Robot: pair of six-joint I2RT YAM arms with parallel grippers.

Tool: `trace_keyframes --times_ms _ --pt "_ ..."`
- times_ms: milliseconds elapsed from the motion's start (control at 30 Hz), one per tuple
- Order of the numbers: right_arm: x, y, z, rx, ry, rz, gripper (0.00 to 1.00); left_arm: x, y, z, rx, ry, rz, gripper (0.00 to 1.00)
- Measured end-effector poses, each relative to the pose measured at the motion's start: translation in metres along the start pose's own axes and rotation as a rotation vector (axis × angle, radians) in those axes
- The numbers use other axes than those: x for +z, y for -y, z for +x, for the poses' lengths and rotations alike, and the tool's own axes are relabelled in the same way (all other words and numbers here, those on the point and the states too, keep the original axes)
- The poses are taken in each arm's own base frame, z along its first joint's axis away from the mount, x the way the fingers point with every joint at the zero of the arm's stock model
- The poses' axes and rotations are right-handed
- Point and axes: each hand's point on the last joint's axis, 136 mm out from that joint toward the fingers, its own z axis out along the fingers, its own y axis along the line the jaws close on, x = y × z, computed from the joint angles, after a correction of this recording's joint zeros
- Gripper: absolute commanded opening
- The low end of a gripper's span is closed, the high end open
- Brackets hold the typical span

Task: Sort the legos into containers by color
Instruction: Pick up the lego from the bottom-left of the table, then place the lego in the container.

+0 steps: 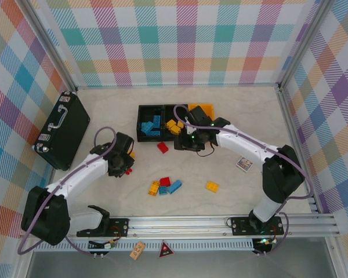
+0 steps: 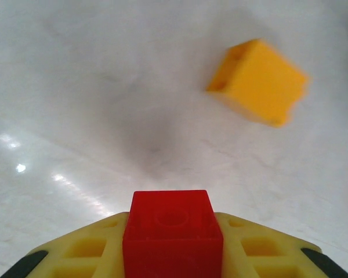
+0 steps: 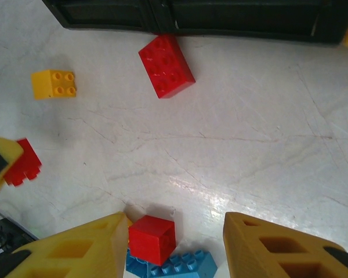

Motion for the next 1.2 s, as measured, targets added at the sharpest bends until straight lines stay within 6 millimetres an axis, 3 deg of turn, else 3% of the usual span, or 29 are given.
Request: trace_keyframes --times_ms 267,700,933,1200 --pt "-0.026 0.032 0.011 0.071 0.057 0.027 0.47 -0.010 0.099 0.016 0.247 -0.017 0.106 0.34" --pt "-0.064 0.113 0.024 0.300 0.171 0.143 0.48 -0.011 0.252 0.059 0.510 -0.054 0.281 0.35" --pt "-0.080 0.136 0.032 0.359 0.217 0.180 0.49 -0.002 0.311 0.085 0.576 -0.077 0.355 0.37" --pt "-0.087 0.147 0.041 0.394 0.240 0.191 0.49 0.013 0.352 0.095 0.608 -0.087 0.395 0.37"
